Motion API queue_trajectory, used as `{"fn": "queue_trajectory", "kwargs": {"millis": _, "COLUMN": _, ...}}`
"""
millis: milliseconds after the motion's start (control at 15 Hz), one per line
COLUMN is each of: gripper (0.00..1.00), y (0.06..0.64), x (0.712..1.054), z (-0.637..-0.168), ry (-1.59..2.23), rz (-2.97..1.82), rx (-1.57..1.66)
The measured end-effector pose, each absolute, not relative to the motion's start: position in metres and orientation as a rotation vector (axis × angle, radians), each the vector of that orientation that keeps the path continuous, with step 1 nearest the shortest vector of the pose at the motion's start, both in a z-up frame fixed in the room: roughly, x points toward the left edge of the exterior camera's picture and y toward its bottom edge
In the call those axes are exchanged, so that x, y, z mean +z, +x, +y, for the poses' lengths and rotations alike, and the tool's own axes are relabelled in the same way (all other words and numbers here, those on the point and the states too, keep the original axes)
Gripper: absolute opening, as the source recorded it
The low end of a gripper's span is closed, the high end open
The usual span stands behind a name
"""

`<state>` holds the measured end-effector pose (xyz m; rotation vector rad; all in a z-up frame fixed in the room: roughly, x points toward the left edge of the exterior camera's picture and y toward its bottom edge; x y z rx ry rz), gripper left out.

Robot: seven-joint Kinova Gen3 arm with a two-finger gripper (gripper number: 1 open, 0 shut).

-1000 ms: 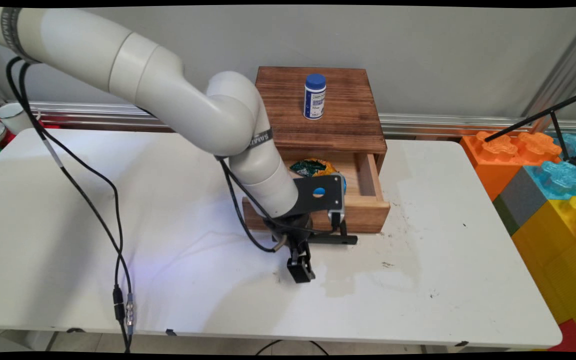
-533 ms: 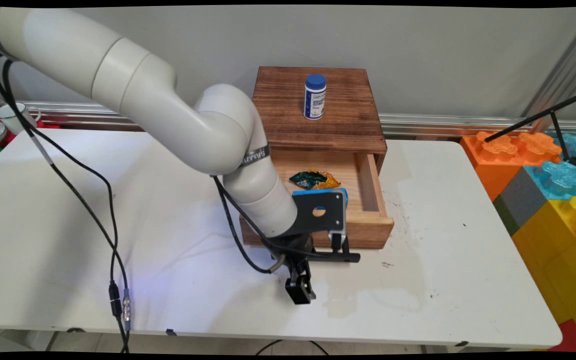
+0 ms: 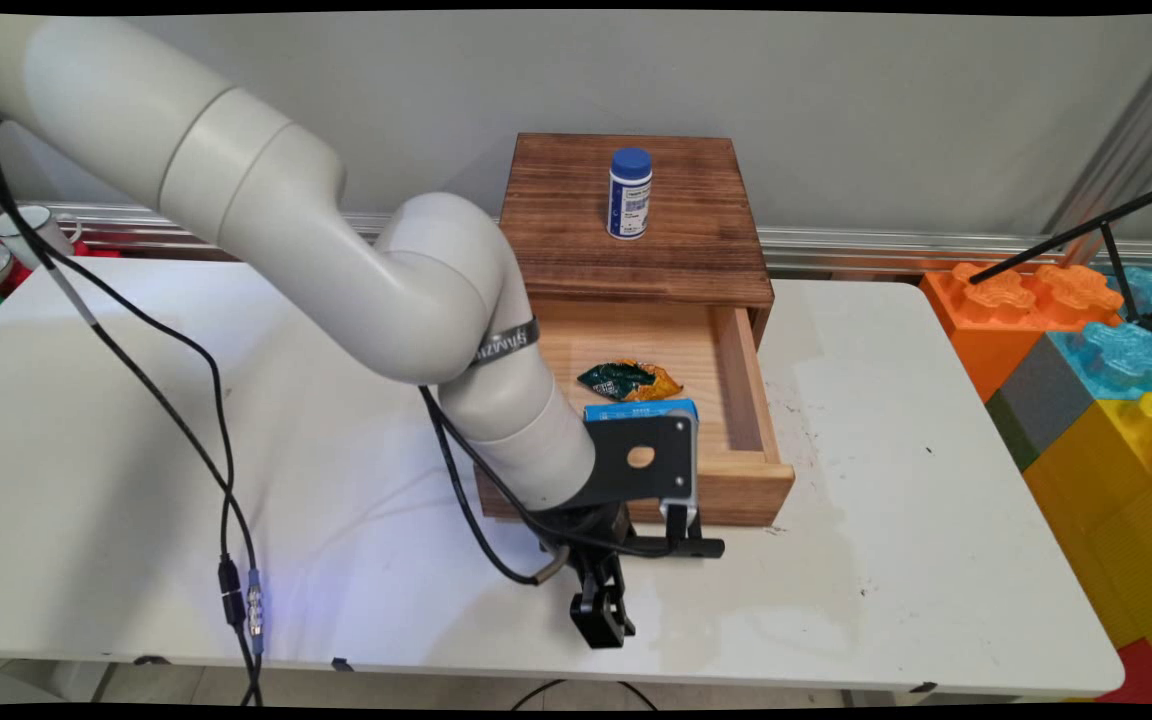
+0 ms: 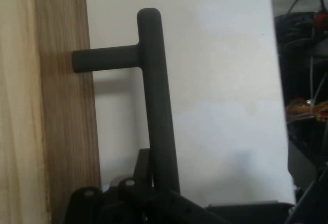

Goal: Open the drawer

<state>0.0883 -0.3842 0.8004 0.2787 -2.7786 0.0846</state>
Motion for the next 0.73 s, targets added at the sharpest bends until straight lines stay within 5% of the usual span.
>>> {"fn": "queue_trajectory", "kwargs": {"millis": 733, "gripper": 1.00, "y": 0.079, "x": 0.802, "z": -0.351, "ry": 0.276, "rz": -2.765, "rx": 0.047}}
